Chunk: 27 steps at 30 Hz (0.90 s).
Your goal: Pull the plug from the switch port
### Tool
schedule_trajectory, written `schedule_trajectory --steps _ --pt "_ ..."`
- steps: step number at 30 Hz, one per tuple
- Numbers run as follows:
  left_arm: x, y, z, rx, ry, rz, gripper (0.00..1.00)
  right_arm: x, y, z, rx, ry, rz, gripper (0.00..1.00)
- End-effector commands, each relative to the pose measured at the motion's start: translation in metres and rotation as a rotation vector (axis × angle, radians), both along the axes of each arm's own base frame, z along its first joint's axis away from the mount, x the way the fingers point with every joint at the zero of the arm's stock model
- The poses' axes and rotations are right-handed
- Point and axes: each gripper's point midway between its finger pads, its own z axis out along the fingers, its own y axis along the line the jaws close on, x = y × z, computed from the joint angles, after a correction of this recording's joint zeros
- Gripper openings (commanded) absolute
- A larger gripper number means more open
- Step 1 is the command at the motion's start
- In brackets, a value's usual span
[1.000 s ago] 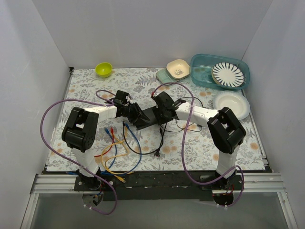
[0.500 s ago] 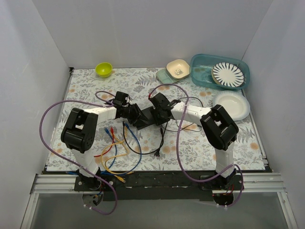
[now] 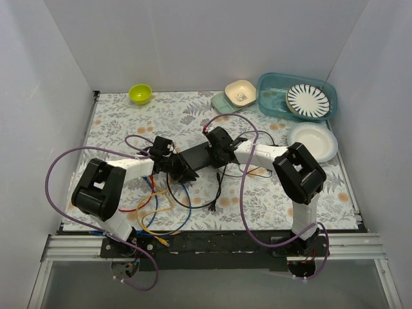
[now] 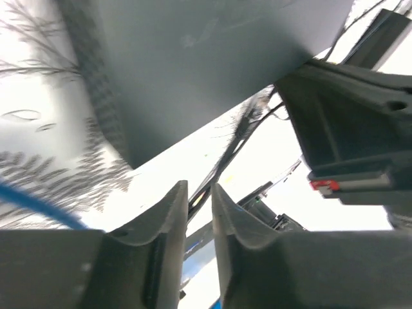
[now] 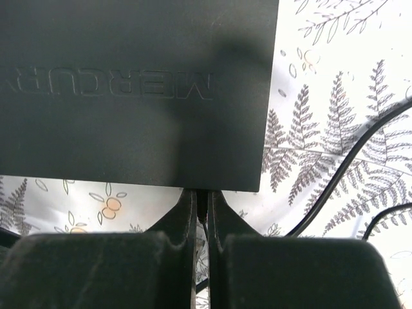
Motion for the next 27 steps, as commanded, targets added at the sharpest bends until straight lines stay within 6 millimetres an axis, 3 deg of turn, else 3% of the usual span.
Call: schedule_trajectory --steps 1,8,15,23,27 --pt "0.018 -0.015 0.012 -0.026 -0.101 0.039 0.17 -0.017 -0.009 -0.004 -0.004 0.046 0.018 0.01" --pt "0.032 -0.036 -0.020 0.041 -0.052 0.044 0.04 -0.030 -0.007 -0.003 0.008 0.090 0.065 0.01" --pt "0.038 -0.030 -0.049 0.108 0.012 0.146 0.00 -0.046 -0.011 -0.005 0.007 0.134 0.103 0.01" --pt "0.049 -0.023 -0.061 0.155 0.042 0.246 0.00 -0.083 -0.022 -0.021 -0.007 0.206 0.151 0.01" --pt "0.053 -0.019 -0.063 0.182 0.044 0.277 0.00 -0.096 -0.026 -0.018 0.010 0.215 0.165 0.01"
